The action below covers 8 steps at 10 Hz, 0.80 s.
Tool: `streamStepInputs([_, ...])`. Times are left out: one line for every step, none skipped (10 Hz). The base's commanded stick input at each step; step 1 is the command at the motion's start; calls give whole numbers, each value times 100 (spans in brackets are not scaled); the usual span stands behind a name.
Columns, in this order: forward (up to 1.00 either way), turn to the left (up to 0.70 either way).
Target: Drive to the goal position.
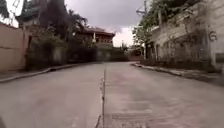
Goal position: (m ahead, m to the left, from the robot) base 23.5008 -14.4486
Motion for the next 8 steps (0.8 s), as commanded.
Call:
streamStepInputs([100,0])
streamStepInputs([100,0])
streamStepInputs([100,0])
streamStepInputs([100,0])
streamStepInputs([100,0])
streamStepInputs([100,0])
streamStepInputs([100,0])
streamStepInputs([100,0])
